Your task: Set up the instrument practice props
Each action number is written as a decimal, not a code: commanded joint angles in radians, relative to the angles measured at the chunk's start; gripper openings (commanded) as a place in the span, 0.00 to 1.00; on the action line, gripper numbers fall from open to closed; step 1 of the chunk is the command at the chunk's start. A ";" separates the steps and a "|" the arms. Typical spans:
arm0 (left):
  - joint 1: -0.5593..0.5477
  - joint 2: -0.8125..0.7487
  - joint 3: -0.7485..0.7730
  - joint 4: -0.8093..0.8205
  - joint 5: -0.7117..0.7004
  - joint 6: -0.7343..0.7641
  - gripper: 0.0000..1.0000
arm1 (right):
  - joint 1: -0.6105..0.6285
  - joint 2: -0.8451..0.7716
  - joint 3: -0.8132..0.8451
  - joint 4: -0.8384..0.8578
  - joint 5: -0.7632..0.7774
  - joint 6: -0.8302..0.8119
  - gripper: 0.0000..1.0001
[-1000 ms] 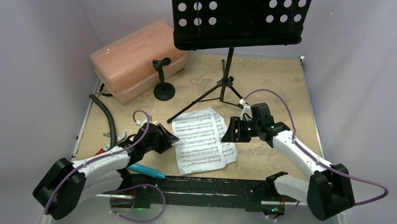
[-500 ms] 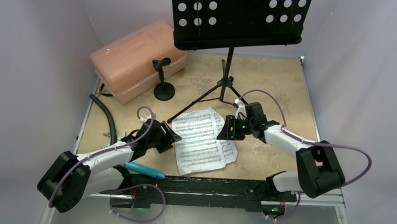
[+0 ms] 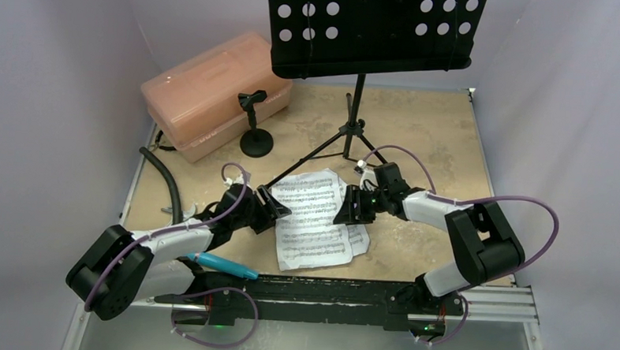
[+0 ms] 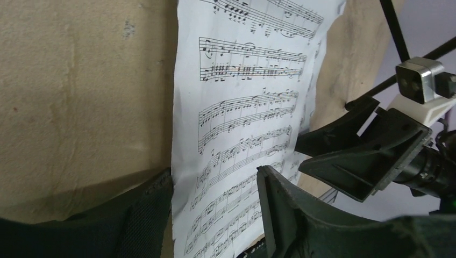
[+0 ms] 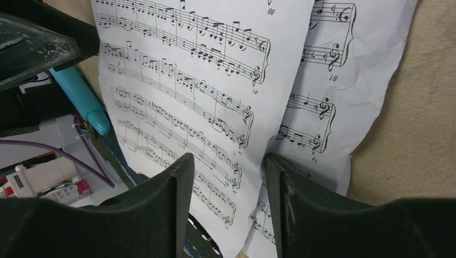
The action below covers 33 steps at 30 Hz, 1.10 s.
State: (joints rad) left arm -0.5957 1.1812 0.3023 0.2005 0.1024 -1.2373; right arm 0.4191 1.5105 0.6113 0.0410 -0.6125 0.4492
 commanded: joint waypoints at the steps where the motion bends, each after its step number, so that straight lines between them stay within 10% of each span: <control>1: 0.007 0.005 -0.028 0.189 0.055 -0.013 0.56 | 0.012 0.029 0.011 0.022 -0.030 -0.006 0.54; 23: 0.004 0.080 0.029 0.160 0.114 0.057 0.41 | 0.013 -0.028 0.006 0.026 -0.044 -0.015 0.54; 33: 0.002 0.142 0.056 0.191 0.188 0.092 0.01 | 0.014 -0.123 0.043 -0.076 0.019 -0.032 0.56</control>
State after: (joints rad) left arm -0.5957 1.3407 0.3252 0.3553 0.2451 -1.1839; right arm 0.4263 1.4647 0.6140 0.0399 -0.6342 0.4461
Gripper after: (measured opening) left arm 0.070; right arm 0.549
